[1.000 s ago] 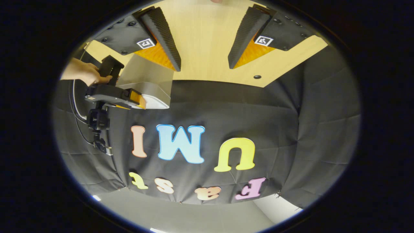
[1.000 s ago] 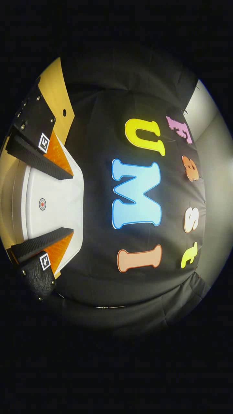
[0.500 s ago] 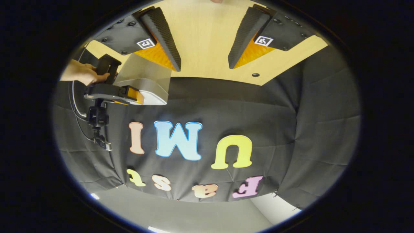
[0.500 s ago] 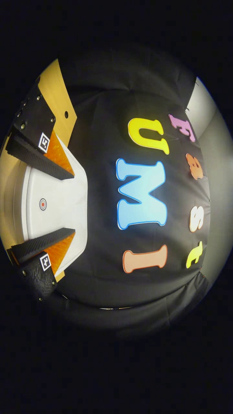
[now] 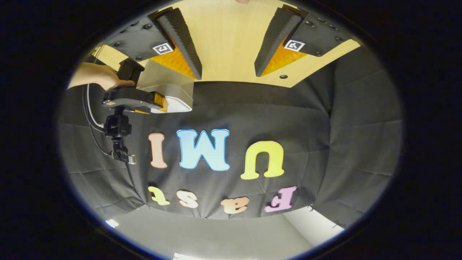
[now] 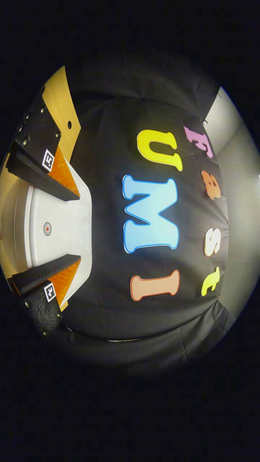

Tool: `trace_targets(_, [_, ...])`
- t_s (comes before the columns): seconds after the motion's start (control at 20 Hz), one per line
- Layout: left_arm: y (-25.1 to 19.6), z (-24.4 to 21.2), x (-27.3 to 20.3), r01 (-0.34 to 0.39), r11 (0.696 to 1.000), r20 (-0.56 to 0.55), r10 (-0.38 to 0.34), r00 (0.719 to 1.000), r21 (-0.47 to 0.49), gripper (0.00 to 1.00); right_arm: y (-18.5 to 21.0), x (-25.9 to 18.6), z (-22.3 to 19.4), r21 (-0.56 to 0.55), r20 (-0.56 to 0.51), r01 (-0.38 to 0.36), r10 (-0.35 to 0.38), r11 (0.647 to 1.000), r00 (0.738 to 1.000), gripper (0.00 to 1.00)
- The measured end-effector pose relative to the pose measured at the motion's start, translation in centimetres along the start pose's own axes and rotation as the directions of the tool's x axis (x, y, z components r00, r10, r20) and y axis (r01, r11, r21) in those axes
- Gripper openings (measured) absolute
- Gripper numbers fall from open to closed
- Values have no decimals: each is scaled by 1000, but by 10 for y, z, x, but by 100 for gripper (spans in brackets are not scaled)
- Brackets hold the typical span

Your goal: Press the lid of the desktop garbage bin to open it, pick up the crumpled paper on the desktop and throw it into the bin, then pick up the pop can on the desktop and drop it into the bin, and finally close the garbage bin lid.

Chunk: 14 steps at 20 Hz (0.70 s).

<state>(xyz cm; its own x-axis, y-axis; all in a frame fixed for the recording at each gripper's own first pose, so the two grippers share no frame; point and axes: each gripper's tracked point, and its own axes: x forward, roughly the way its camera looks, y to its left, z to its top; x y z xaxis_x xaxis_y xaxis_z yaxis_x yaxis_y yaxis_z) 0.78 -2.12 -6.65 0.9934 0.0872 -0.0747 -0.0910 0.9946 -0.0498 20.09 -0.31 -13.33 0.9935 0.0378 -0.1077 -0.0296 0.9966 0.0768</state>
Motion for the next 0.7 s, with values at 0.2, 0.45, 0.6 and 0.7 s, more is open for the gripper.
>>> trace_targets(0.2, [0,3,-8,-53,999,-6,53,999,12,95,0,-30,4,-53,-26,-12,10,999,1000,95])
trace_targets(0.45, [-6,6,-7,-68,997,-1,68,998,22,99,5,-83,10,-13,-18,-60,60,998,998,95])
trace_targets(0.6, [-14,11,-1,-41,999,22,41,999,17,99,3,-113,12,4,-29,-61,62,998,998,95])
trace_targets(0.7, [-18,10,7,-24,1000,25,24,999,5,100,1,-132,14,14,-30,-57,58,998,998,95])
